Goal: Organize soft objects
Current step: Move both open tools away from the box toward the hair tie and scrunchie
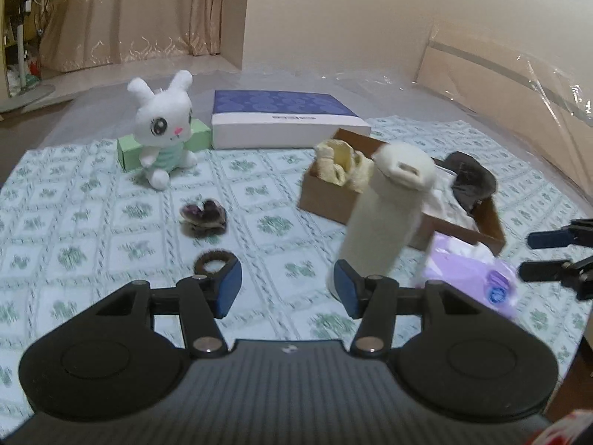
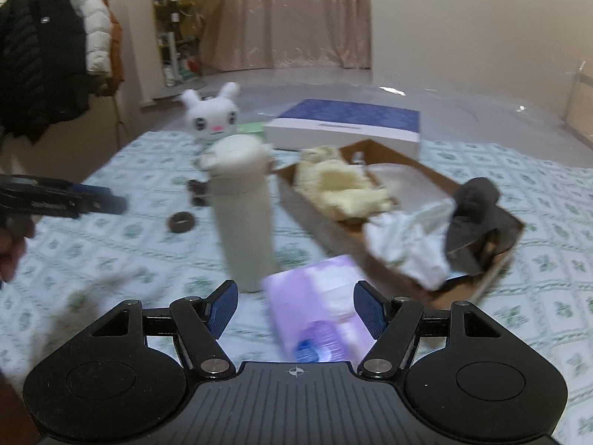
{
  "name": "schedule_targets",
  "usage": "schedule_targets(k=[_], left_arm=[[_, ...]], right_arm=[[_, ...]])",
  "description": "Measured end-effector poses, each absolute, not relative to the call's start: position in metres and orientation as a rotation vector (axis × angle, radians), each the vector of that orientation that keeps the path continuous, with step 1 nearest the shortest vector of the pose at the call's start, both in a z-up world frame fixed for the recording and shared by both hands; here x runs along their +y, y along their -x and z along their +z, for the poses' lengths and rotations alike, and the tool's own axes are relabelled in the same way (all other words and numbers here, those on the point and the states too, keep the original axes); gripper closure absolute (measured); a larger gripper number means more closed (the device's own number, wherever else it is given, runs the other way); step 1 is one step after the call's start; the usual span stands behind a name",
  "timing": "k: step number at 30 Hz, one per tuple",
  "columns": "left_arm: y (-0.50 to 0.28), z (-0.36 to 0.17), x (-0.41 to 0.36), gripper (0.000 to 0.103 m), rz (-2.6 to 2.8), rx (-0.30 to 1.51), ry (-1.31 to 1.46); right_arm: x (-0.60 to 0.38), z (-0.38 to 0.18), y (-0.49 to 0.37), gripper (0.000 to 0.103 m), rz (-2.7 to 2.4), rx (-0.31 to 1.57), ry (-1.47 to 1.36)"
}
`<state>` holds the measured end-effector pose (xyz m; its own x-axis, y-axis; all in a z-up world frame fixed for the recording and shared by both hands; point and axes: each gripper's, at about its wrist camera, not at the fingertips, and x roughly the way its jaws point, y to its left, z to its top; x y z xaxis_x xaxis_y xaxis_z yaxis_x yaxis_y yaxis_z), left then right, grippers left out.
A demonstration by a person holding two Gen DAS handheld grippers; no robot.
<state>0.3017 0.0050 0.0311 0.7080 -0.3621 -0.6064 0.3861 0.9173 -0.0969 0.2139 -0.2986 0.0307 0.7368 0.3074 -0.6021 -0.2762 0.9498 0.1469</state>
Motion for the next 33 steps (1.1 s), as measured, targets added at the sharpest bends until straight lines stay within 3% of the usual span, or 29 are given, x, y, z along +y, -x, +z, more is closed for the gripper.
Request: schedule_targets(k=[18, 33], left_arm=[[-0.215, 0.008, 0.034, 0.051, -0.264, 0.703, 0.110], [-0.211, 0.003, 0.059, 0.047, -0.207, 0.689, 0.037]], right_arm=[[-0.230, 0.004, -0.162, 0.034, 0.376, 0.712, -0.041], [-0.196, -0.003, -0.171, 0.034, 0.392, 0.708, -0.046]])
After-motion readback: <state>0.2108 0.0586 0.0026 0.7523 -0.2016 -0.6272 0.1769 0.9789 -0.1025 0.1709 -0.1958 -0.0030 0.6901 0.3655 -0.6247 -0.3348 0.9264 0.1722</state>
